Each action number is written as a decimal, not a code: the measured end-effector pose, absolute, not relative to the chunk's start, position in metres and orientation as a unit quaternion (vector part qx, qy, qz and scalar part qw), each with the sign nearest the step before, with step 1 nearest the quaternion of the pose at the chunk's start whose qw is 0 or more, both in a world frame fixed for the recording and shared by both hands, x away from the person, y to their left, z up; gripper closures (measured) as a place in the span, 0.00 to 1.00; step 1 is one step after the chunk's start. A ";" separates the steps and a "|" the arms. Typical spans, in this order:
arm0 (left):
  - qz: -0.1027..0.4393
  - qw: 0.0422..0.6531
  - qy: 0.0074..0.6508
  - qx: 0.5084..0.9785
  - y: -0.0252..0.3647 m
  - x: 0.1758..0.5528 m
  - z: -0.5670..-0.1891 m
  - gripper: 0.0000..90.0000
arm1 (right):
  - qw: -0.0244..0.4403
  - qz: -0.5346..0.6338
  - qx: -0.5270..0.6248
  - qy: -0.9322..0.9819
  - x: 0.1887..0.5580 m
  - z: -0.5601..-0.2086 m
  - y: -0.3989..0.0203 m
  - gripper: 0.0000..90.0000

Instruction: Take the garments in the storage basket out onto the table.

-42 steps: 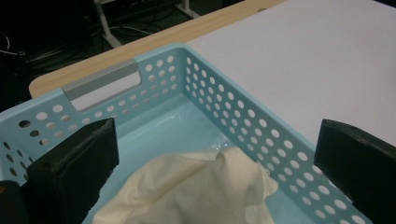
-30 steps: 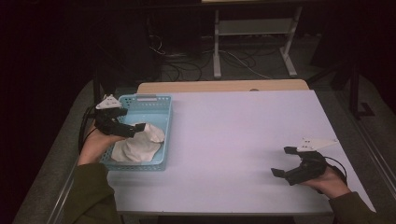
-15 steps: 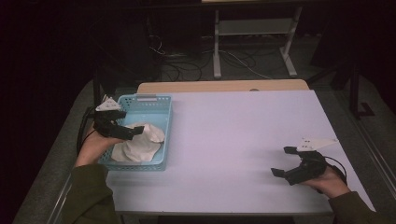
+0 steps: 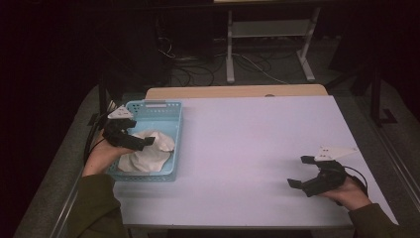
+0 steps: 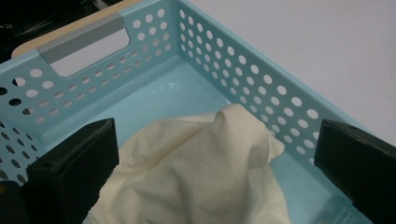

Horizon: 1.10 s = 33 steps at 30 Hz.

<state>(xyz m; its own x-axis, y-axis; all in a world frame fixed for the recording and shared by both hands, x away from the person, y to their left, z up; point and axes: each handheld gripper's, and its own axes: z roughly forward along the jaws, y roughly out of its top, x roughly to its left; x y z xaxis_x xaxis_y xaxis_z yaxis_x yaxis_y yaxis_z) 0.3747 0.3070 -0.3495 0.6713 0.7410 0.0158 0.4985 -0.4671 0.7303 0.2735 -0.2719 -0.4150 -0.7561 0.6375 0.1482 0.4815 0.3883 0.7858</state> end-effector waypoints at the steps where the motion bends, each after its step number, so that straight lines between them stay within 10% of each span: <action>1: 0.168 0.358 0.369 0.841 0.306 0.375 -0.350 0.00 | 0.088 0.437 0.339 0.829 0.274 -0.415 -0.272 0.00; 33: 0.158 0.301 0.365 0.867 0.294 0.381 -0.366 0.00 | 0.084 0.439 0.335 0.830 0.272 -0.415 -0.269 0.00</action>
